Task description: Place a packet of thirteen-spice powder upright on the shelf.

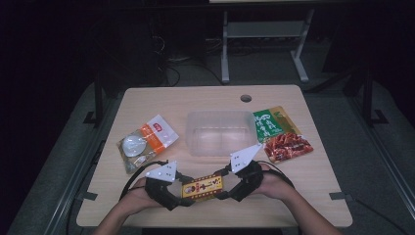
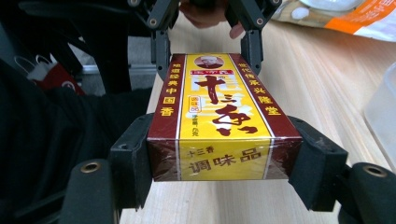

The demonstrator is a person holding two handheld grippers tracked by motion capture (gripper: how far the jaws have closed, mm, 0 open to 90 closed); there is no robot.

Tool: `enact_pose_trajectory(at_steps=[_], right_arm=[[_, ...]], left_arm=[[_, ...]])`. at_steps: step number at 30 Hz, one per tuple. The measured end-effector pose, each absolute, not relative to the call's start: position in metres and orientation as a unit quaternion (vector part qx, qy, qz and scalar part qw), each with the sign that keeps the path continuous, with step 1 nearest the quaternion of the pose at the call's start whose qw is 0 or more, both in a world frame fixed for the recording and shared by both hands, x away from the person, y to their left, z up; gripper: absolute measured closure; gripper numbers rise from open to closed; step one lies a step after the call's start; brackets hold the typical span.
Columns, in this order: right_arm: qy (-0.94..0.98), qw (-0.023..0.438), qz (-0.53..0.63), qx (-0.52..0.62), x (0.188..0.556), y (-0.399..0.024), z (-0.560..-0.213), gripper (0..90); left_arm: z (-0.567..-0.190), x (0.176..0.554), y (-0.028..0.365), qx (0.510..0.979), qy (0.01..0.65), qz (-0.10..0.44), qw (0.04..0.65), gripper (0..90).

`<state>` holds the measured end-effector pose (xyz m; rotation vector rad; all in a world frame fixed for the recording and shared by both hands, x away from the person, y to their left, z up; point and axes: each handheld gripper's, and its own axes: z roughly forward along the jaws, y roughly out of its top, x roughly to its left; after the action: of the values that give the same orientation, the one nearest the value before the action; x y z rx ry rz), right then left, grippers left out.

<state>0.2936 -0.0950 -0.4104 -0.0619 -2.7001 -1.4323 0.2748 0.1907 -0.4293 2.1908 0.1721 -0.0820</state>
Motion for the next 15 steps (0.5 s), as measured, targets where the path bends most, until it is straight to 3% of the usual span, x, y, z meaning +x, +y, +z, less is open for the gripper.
enact_pose_trajectory(at_steps=[5, 15], right_arm=[[-0.882, 0.032, -0.469, -0.031, 0.296, -0.101, -0.409, 31.9], [-0.882, 0.015, -0.466, -0.062, 0.297, -0.113, -0.406, 31.9]], left_arm=[[-0.43, 0.276, 0.199, 0.891, 0.086, -0.022, 0.445, 21.2], [-0.433, 0.277, 0.215, 0.896, 0.126, 0.013, 0.425, 20.4]])
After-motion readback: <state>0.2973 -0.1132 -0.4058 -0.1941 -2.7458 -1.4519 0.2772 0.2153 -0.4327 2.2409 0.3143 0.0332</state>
